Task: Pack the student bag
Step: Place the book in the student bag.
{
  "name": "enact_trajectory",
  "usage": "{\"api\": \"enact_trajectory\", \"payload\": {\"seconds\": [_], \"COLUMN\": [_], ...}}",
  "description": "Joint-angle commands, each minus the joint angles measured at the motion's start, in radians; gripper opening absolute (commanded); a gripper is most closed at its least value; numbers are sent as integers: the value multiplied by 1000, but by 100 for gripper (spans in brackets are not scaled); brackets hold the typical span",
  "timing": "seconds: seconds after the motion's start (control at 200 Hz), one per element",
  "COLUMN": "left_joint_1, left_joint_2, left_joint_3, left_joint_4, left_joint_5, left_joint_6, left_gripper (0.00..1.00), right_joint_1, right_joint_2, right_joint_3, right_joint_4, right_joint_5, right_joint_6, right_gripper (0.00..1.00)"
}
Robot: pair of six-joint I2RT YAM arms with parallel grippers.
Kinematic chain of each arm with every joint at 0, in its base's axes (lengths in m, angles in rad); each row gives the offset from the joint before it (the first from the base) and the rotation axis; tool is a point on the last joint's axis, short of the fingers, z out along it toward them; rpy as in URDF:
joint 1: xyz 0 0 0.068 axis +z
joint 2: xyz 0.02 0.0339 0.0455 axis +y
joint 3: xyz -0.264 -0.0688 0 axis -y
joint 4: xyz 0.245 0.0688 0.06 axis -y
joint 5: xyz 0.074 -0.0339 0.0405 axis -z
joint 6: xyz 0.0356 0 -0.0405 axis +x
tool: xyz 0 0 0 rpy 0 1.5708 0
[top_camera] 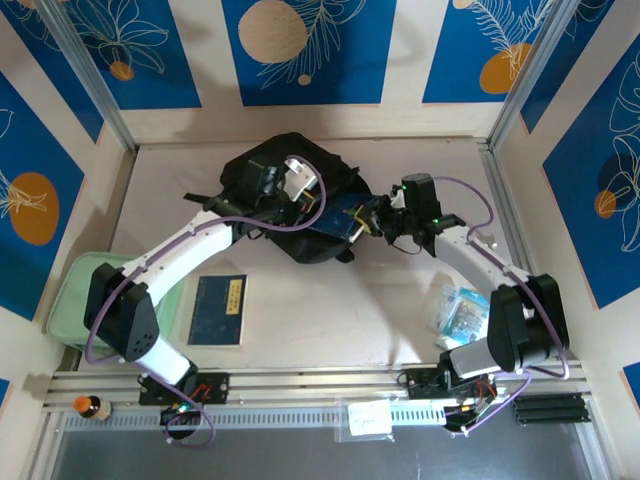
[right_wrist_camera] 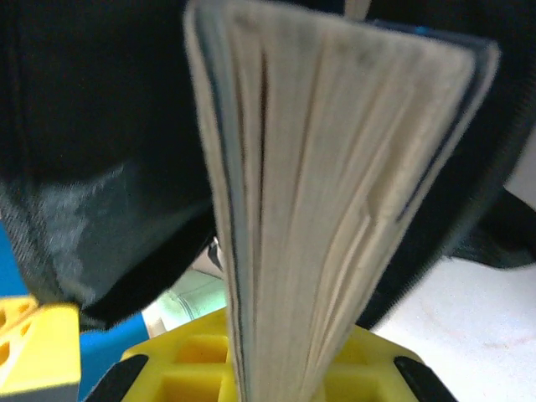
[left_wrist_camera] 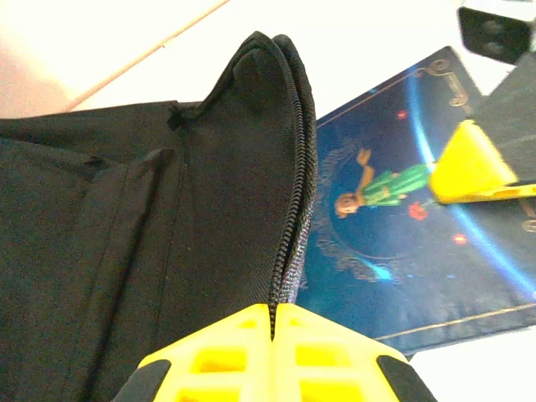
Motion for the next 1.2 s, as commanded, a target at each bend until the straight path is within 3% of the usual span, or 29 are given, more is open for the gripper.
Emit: {"api": "enact_trajectory", "payload": {"seconds": [0.0, 0.415, 0.585, 0.665, 0.755, 0.86, 0.99, 1.195], "left_joint_1": [4, 4, 4, 4, 4, 4, 4, 5], "left_joint_2": [-38, -19, -8, -3, -2, 2, 11, 13], "left_joint_3": [-6, -9, 5, 8, 9, 6, 10, 18], "left_joint_4": [54, 81, 73, 72, 70, 73, 77, 67], "left_joint_5": [47, 53, 58, 58, 53, 49, 47, 53], "left_joint_6": [24, 0, -14, -18, -21, -20, -20, -18], "left_gripper": [0, 0, 0, 0, 0, 0, 0, 0], "right_joint_1": [20, 83, 97, 102, 101, 93, 84, 84], "right_joint_2": [20, 304, 482, 526, 529, 503, 483, 495], "right_joint_3": [74, 189, 306, 345, 352, 325, 290, 296], "right_joint_4": [82, 115, 159, 149, 108, 85, 86, 70], "right_joint_5": [13, 179, 153, 148, 168, 172, 163, 153], "right_joint_6": [-18, 86, 134, 148, 150, 140, 140, 139], "right_gripper": [0, 0, 4, 13, 33, 38, 39, 28]}}
